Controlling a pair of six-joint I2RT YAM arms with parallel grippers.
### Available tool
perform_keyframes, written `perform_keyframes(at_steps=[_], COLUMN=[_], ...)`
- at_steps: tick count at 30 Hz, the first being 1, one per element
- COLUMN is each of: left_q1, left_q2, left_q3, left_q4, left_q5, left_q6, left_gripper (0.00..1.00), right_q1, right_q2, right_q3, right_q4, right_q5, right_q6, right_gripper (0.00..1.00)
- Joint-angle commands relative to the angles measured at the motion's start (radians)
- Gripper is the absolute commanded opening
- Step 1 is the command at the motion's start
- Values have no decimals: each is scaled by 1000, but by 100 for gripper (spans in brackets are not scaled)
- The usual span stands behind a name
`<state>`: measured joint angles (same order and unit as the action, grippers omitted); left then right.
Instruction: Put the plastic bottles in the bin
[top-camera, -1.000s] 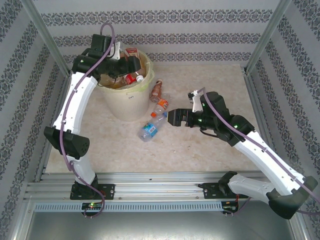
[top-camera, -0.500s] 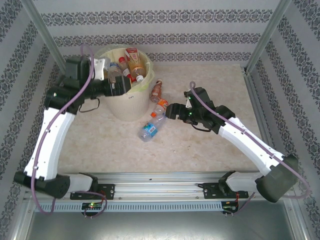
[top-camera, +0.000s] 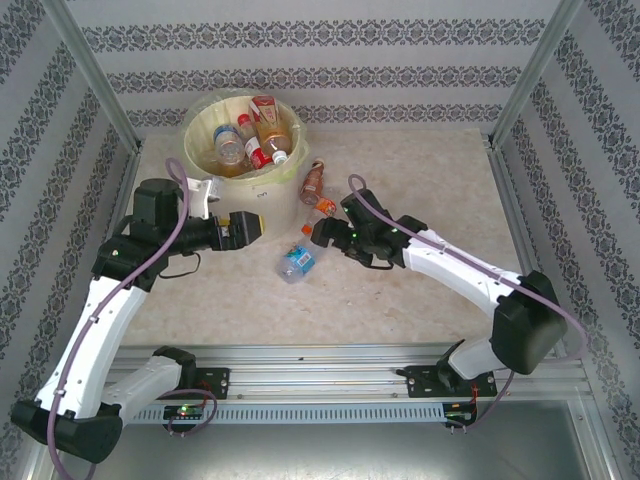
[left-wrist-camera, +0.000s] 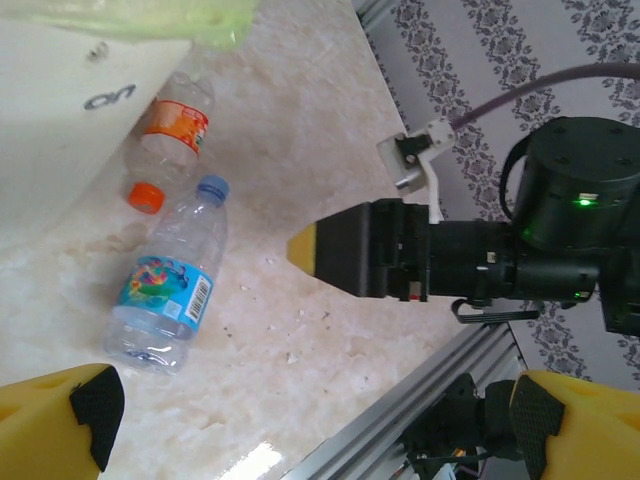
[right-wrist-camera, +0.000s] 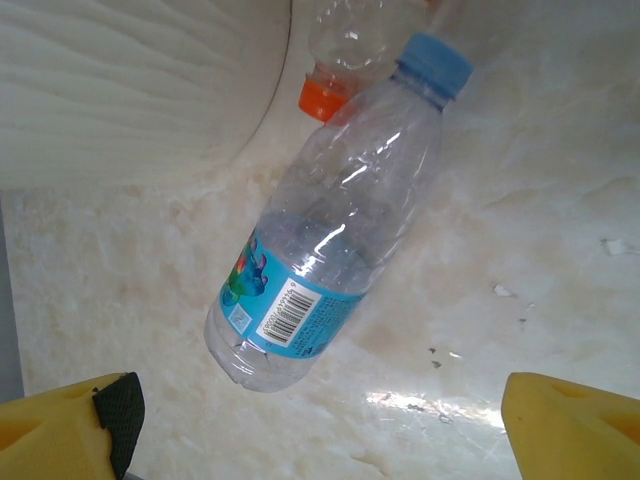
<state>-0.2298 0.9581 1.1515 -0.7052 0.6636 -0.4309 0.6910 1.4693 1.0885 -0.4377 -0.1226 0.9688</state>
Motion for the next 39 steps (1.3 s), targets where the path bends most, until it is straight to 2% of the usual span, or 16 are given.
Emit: perform_keyframes(at_steps=[1, 25, 36, 39], left_q1=[-10, -10, -10, -11], left_q2=[-33, -29, -49, -60], left_q3=[-38, -108, -140, -161], left_q4=[92, 155, 187, 203], left_q5=[57, 143, 182, 195], left_q6=[-31, -48, -63, -74], left_gripper=[100, 100, 100, 100], right_q1=[21, 41, 39, 36], right_q2=[35, 353, 443, 452], right_q3=[-13, 66, 108, 111], right_q4=[65, 256, 278, 280], right_q5=[23, -2, 27, 28], right_q6=[69, 162, 173, 171], right_gripper=[94, 97, 93, 88])
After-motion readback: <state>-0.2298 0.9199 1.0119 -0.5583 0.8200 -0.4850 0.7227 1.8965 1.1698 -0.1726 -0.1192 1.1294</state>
